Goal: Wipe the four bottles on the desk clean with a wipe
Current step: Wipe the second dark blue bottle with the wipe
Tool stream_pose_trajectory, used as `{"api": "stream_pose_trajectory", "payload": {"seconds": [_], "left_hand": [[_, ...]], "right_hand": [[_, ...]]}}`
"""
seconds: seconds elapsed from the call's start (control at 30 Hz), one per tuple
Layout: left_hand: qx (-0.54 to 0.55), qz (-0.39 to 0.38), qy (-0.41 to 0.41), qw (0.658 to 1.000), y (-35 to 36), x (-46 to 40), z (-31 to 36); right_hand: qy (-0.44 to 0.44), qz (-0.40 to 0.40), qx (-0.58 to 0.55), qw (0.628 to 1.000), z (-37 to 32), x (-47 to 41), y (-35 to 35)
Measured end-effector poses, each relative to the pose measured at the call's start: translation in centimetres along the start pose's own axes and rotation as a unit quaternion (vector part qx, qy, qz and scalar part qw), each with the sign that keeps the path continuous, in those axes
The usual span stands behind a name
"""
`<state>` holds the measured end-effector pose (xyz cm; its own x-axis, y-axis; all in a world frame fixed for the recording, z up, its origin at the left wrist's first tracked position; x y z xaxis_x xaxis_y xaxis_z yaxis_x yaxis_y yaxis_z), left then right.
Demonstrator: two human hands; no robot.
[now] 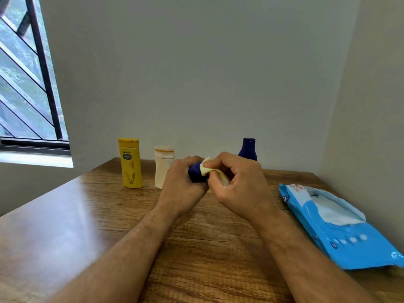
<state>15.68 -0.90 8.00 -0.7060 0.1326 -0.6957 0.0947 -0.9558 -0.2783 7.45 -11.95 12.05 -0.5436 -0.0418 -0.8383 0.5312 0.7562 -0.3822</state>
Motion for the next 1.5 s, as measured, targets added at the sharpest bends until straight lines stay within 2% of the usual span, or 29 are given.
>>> {"api": "stream_pose_trajectory", "payload": {"seconds": [0.1,0.2,0.4,0.57,0.7,0.9,1.13,1.3,1.5], "left_hand": [[0.015,-0.001,-0.021,1.0,0.0,0.0,-0.5],[0.022,-0.006,-0.018,1.0,0.1,0.1,-0.4],[-0.014,-0.029,0.042,0.999,0.9,0.4,0.9],[0.055,-0.032,0.0,0.998,0.9,0.2,0.3],[0.063,-0.032,-0.015,0.997,0.9,0.3,0.0],[0.012,-0.044,0.038,0.998,1.1,0.6,1.0],[0.087,-0.03,-0.006,0.996,0.8,0.3,0.6],[0.092,-0.025,0.0,0.995,0.7,0.4,0.6],[0.131,-0.016,-0.001,0.991,0.5,0.3,1.0]], "right_hand": [[0.016,0.017,-0.001,1.0,0.7,0.0,-0.7],[0.002,0.002,0.0,1.0,0.3,0.0,-0.5],[-0.033,-0.018,0.007,0.999,-1.2,0.2,0.4],[0.009,0.024,0.009,1.0,0.4,-0.2,-0.7],[0.015,0.019,0.009,1.0,0.8,-0.1,-0.8],[-0.024,-0.021,0.006,0.999,-0.7,0.3,0.4],[0.015,0.03,0.0,0.999,0.8,-0.1,-1.1],[-0.017,0.0,0.009,1.0,-0.2,0.0,-0.7],[-0.069,0.068,0.051,0.994,-1.6,0.0,-1.6]]}}
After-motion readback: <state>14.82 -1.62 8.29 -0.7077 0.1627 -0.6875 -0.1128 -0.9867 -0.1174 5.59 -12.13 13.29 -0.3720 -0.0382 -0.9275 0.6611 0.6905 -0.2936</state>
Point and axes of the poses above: each hand's wrist, its own x-axis away from the middle knuckle, its own y-axis out of the palm, z = x × y, the point moved 10 cm from there along -x, towards the middle knuckle, and after that the axes turned 4 degrees about z, right-handed, at the moved point
